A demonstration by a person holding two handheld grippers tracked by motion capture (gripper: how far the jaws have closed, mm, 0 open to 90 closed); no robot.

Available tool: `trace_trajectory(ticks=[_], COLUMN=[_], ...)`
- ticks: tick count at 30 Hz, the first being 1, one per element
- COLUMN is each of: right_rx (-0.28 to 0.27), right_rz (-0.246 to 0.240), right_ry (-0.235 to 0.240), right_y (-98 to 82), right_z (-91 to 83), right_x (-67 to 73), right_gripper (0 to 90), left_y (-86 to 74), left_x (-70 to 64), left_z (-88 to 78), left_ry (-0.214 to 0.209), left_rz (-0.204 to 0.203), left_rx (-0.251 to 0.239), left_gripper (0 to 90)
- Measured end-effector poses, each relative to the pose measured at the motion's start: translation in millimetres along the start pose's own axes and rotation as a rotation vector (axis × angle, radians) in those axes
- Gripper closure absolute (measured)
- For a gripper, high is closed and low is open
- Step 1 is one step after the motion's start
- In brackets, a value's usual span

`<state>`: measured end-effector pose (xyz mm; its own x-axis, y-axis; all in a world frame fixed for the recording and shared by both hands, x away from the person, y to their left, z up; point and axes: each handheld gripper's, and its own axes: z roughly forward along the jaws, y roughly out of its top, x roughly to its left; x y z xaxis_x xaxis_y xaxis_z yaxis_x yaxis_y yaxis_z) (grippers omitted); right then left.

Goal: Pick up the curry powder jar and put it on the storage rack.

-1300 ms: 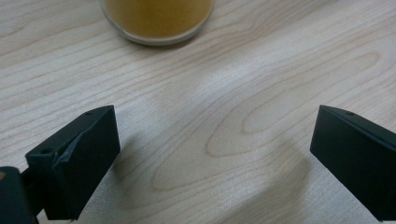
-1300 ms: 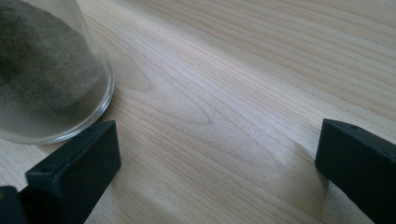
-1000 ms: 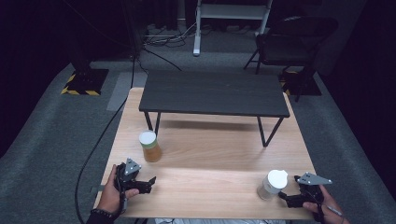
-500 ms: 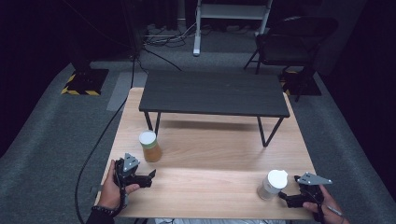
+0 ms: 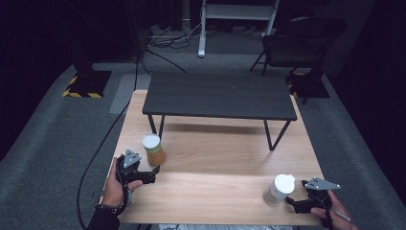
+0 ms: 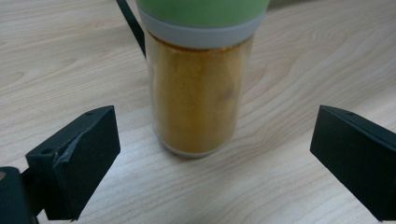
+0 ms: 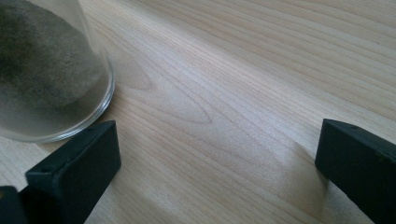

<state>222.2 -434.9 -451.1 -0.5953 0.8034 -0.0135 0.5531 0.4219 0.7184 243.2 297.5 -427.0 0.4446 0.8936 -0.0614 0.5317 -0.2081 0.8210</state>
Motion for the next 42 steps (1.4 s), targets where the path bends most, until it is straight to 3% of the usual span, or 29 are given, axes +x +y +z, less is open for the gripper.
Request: trace_trajectory(ticks=[9, 19, 27, 30, 35, 37, 42], right_rx=[0.000, 0.000, 0.000, 0.000, 0.000, 0.000, 0.000], right_rz=[0.000, 0.000, 0.000, 0.000, 0.000, 0.000, -0.001], right_ry=[0.000, 0.000, 0.000, 0.000, 0.000, 0.001, 0.001], right_y=[0.0, -0.1, -0.1, -0.1, -0.1, -0.1, -0.1], right_z=[0.0, 0.0, 0.0, 0.0, 0.0, 0.0, 0.0], right_x=[-0.1, 0.0, -0.1, -0.1, -0.1, -0.1, -0.3], right_gripper=[0.0, 0.0, 0.0, 0.0, 0.0, 0.0, 0.0], left_y=[6.4, 11.5, 14.6, 13.4, 10.8, 9.1, 7.8], left_x=[-0.2, 3.4, 2.1, 2.0, 0.7, 1.7, 0.7], left_z=[6.9, 23.2, 30.5, 35.1, 37.6, 39.3, 42.9], left_ry=[-0.005, -0.008, -0.003, 0.011, 0.028, 0.030, 0.027], left_rz=[-0.002, -0.062, -0.076, -0.108, -0.136, -0.154, -0.144], left_rx=[-0.012, -0.032, -0.041, -0.058, -0.086, -0.101, -0.106], left_gripper=[1.5, 1.6, 2.1, 3.4, 9.5, 17.5, 27.7])
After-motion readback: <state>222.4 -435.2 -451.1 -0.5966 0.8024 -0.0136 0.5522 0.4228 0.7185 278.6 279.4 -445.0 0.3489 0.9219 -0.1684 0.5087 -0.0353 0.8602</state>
